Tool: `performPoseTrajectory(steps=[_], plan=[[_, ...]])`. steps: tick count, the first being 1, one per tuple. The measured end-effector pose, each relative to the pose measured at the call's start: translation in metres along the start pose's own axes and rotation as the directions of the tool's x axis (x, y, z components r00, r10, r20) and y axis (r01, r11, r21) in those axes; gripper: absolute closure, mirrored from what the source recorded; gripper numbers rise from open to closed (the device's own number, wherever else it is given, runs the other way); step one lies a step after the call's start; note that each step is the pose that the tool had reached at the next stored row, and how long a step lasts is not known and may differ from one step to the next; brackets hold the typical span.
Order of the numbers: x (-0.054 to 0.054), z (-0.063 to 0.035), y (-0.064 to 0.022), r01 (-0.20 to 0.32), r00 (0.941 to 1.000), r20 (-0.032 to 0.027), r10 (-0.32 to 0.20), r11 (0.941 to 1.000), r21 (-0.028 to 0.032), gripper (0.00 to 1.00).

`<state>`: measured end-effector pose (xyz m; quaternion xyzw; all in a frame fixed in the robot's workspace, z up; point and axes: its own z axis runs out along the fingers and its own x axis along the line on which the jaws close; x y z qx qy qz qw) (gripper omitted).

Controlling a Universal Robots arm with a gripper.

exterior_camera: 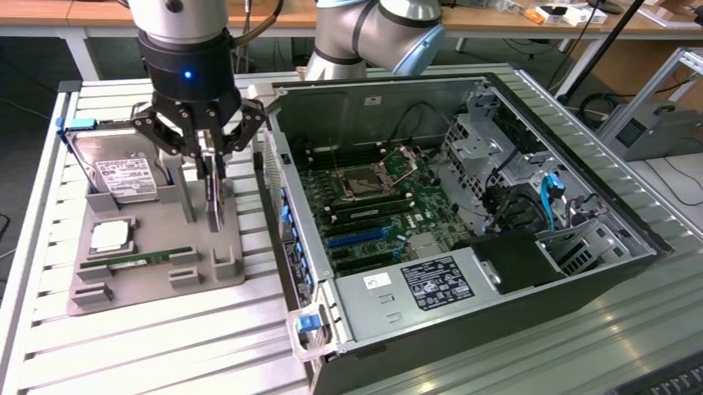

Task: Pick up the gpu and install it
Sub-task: 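Pick up the gpu and move the gpu toward the slot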

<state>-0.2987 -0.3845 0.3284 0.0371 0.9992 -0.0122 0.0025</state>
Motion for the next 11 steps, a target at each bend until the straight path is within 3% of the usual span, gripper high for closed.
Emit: performPoseTrajectory(steps=[11], plan=[[0.0,-0.0045,-0.0001,0.0,1.0,-0.0001,0.0,1.0,0.0,0.73]])
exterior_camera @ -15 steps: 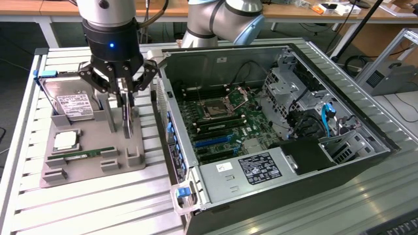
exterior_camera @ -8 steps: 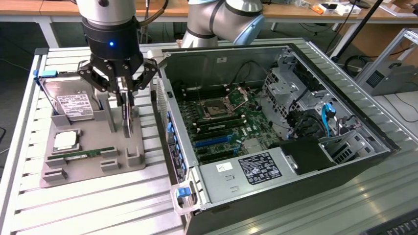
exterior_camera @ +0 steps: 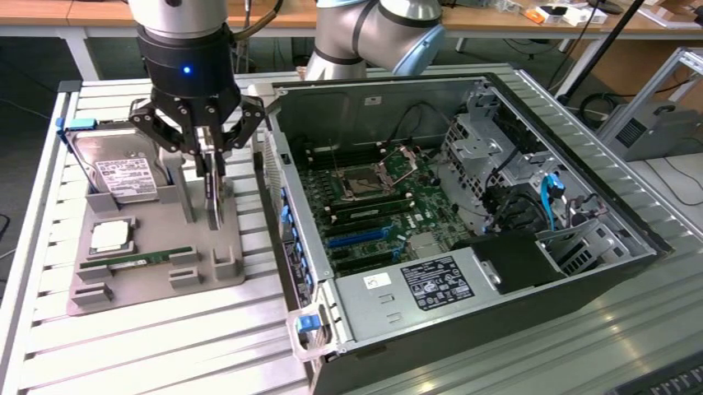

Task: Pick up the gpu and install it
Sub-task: 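Pick up the gpu and move the gpu toward the slot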

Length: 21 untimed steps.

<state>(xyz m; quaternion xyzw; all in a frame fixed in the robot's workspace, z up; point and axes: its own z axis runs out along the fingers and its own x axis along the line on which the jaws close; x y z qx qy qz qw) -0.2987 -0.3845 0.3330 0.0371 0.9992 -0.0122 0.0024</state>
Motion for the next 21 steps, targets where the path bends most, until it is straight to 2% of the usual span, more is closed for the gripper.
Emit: performPoseTrajectory(steps=[21], plan=[[0.0,-0.0065,-0.0002,0.0,1.0,0.0,0.0,1.0,0.0,0.73]])
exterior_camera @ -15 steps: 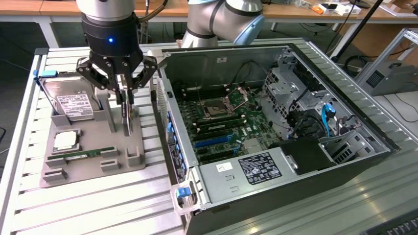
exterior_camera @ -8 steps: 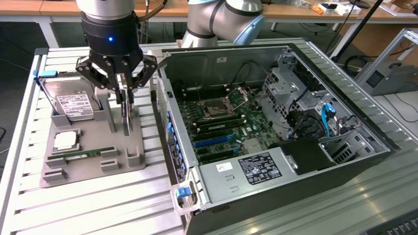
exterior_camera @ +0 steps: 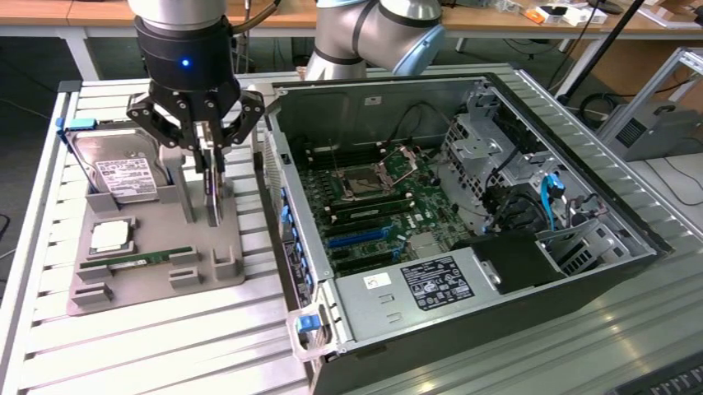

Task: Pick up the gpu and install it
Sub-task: 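Pick up the gpu and move the gpu toward the slot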

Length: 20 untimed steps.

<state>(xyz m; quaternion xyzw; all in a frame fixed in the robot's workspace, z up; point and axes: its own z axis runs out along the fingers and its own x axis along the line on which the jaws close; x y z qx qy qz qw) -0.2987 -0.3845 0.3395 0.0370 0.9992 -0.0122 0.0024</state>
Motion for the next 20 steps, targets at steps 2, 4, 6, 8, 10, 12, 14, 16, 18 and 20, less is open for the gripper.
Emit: performPoseTrajectory(steps=[2,4,6,8,10,12,14,16,18,20], plan=[[0.0,-0.0005,0.0,0.0,1.0,0.0001,0.0,1.0,-0.0001,0.73],[0.0,-0.001,0.0,0.0,1.0,0.0001,0.0,1.0,0.0,0.73],[0.0,-0.0014,0.0,0.0,1.0,0.0,0.0,1.0,0.0,0.73],[0.0,-0.0018,0.0,0.0,1.0,0.0,0.0,1.0,0.0,0.73],[0.0,-0.0023,0.0,0.0,1.0,0.0001,0.0,1.0,0.0,0.73],[0.0,-0.0028,-0.0001,0.0,1.0,0.0,0.0,1.0,-0.0001,0.73],[0.0,-0.0032,-0.0001,0.0,1.0,0.0,0.0,1.0,0.0,0.73],[0.0,-0.0037,-0.0001,0.0,1.0,0.0,0.0,1.0,-0.0001,0.73],[0.0,-0.0043,-0.0001,0.0,1.0,0.0,0.0,1.0,0.0001,0.73],[0.0,-0.0048,-0.0001,0.0,1.0,0.0001,0.0,1.0,-0.0001,0.73]])
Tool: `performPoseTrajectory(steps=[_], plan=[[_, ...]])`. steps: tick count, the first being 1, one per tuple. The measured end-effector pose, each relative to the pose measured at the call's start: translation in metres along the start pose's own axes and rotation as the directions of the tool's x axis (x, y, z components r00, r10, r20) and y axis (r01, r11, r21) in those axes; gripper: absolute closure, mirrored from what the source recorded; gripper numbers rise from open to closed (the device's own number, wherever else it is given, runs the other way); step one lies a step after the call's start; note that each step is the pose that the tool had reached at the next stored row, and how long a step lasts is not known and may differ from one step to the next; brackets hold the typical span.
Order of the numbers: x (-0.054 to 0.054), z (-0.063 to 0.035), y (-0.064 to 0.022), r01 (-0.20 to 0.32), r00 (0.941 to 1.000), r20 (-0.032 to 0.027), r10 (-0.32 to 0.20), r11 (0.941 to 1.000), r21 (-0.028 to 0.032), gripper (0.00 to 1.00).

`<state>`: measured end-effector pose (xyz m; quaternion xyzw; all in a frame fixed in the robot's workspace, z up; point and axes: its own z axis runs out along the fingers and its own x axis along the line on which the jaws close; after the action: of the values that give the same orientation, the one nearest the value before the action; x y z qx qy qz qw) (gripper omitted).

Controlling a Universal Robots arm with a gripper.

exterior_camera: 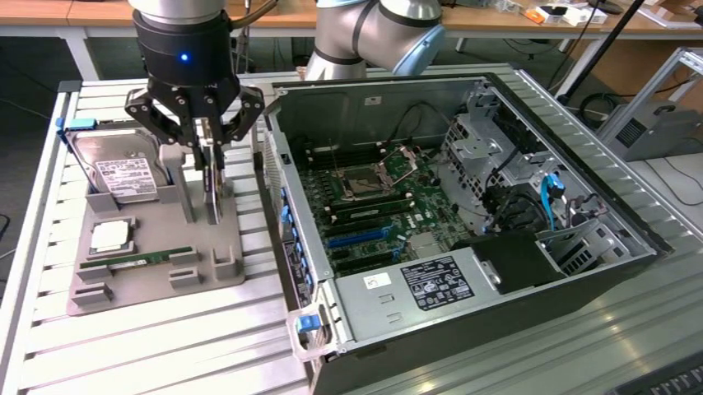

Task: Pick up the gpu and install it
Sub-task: 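Pick up the gpu and move the gpu toward the slot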

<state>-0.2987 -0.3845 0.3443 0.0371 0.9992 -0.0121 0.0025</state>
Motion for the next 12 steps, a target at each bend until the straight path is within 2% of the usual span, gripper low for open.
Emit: performPoseTrajectory(steps=[12], plan=[[0.0,-0.0033,-0.0001,0.0,1.0,0.0,0.0,1.0,0.0,0.73]])
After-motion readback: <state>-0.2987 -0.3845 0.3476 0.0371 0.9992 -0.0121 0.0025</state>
